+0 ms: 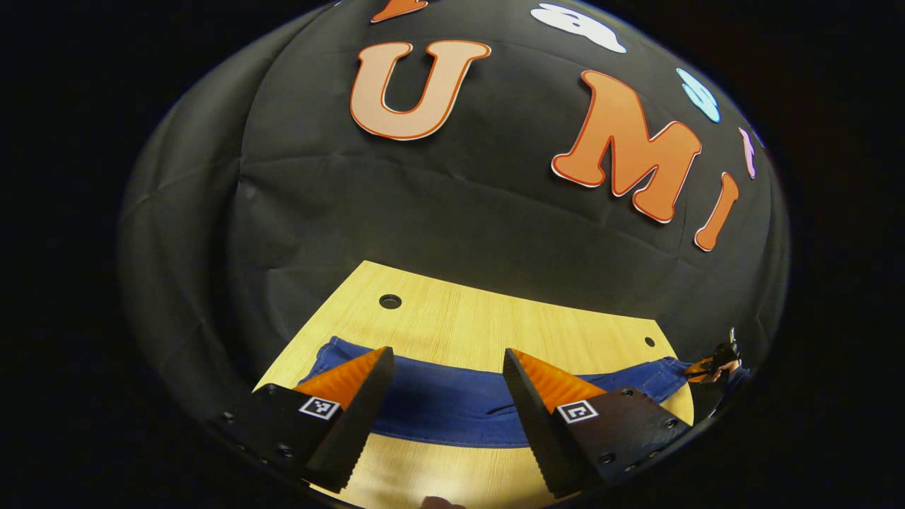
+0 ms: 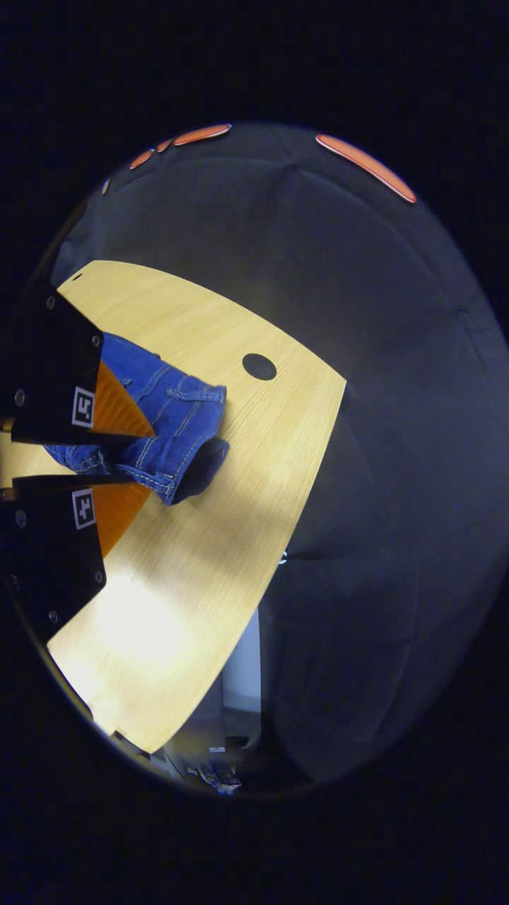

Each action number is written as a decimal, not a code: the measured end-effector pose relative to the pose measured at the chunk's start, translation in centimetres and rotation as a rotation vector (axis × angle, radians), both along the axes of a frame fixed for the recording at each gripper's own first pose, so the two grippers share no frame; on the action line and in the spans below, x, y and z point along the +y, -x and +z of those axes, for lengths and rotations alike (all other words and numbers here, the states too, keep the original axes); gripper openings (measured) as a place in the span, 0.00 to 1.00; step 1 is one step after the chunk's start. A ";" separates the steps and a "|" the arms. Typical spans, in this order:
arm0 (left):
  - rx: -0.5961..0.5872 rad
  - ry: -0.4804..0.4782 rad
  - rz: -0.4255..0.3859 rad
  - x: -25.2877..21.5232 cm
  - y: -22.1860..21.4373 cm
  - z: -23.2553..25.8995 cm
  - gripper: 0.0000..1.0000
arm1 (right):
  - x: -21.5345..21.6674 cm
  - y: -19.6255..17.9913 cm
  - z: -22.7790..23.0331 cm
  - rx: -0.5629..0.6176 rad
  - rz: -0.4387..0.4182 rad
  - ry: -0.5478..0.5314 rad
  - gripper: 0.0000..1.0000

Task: Grasp the waist and the cuffs of the jeans and fold them to make the two legs overlap; first hold the waist and fold one-third of the jeans toward the cuffs, then hold the cuffs and fold the remaining one-third in the same direction to finish folding.

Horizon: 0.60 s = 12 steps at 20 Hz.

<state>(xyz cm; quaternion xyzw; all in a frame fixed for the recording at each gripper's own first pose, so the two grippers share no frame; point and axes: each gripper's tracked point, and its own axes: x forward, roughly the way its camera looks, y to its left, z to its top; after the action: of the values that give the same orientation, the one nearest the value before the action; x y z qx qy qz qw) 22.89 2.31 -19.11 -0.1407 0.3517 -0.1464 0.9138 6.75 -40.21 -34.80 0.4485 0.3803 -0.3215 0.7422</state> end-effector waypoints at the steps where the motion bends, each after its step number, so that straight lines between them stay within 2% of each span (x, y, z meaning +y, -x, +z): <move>1: 0.007 0.002 -0.003 -0.2 0.3 -0.2 0.95 | 0.1 0.6 0.9 -0.020 -0.001 0.004 0.17; 5: 0.017 0.029 -0.024 -0.6 0.7 -0.6 0.95 | 0.6 1.1 5.6 -0.112 0.048 0.083 0.17; 11: 0.028 0.066 -0.053 -1.0 1.2 -0.9 0.95 | 6.4 -1.8 13.0 -0.221 0.207 0.223 0.17; 12: 0.029 0.072 -0.055 -1.1 1.2 -1.0 0.91 | 7.7 -2.6 14.0 -0.241 0.241 0.233 0.17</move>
<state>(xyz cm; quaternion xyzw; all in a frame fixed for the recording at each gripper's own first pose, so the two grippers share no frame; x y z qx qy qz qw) 21.68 1.26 -20.11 -0.1660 0.3632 -0.1820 0.8986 9.30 -32.48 -20.83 0.3461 0.3000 -0.2161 0.8622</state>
